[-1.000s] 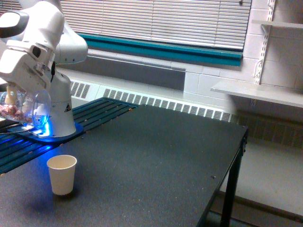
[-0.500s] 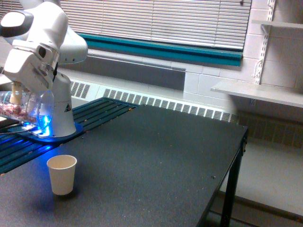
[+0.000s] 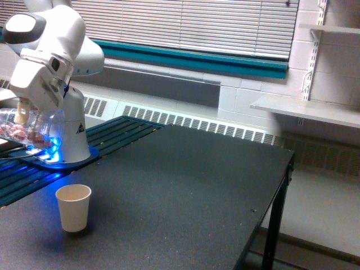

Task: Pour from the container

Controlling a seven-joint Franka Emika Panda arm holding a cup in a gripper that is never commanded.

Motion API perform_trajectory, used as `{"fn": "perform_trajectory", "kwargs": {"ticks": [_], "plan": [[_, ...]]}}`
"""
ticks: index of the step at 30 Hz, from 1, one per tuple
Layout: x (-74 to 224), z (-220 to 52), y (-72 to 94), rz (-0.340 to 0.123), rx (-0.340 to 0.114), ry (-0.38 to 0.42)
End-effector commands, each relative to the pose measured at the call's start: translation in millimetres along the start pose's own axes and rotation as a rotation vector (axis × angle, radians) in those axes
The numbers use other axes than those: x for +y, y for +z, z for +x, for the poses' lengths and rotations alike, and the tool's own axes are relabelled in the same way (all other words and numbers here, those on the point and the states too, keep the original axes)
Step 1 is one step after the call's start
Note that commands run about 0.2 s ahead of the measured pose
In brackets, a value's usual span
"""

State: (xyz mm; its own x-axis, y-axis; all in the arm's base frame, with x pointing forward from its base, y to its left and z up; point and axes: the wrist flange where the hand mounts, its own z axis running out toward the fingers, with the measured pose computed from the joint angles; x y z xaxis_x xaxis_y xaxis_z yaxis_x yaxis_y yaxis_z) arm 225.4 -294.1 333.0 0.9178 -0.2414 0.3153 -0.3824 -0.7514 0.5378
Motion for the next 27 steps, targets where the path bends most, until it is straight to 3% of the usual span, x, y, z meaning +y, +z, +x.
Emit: {"fn": "perform_trajectory", "kwargs": {"ticks": [1, 27], "plan": [[-4, 4, -1.2, -0.011, 0.006, -0.015], [-10, 23, -9.0, 0.007, 0.052, -0.082]]}}
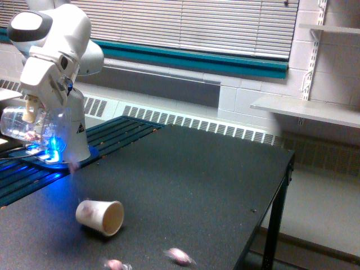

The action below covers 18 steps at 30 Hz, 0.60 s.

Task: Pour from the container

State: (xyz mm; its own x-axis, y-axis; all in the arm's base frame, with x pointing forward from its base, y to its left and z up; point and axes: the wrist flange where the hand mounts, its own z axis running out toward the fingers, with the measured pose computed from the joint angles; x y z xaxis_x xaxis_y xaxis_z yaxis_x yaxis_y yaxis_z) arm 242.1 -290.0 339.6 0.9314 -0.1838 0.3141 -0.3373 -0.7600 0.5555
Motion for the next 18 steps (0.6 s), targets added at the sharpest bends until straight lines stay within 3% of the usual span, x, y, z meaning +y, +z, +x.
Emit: {"fn": "perform_trajectory", "kwargs": {"ticks": [1, 18], "plan": [[-4.0, 7.3, -3.2, 0.012, 0.021, -0.033], [-10.4, 10.7, -4.4, 0.028, 0.032, -0.023]]}}
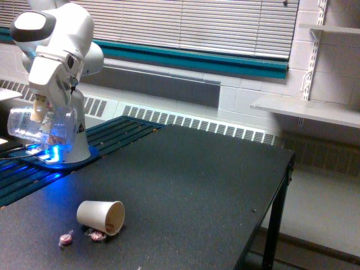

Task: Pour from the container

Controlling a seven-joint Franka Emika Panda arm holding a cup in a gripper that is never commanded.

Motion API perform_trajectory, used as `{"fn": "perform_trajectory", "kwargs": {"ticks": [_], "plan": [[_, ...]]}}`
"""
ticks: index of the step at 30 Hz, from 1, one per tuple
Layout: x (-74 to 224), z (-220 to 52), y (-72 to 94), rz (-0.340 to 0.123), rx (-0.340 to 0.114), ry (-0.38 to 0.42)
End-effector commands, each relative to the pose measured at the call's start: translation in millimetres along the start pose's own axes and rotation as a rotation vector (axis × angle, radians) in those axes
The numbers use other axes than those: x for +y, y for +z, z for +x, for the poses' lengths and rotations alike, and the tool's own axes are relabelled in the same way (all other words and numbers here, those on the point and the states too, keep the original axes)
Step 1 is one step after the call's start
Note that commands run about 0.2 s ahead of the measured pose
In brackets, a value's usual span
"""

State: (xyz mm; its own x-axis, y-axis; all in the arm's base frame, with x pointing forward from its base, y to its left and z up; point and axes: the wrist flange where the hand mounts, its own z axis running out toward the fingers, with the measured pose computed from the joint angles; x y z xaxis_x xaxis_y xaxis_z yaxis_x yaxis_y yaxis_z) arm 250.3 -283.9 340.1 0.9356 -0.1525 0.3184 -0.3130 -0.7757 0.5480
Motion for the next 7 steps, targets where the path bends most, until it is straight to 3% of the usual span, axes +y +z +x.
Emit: {"fn": "perform_trajectory", "kwargs": {"ticks": [1, 7], "plan": [[-3.7, 3.8, -0.8, 0.012, 0.008, 0.002], [-5.7, 6.3, 1.3, 0.035, -0.009, -0.004]]}}
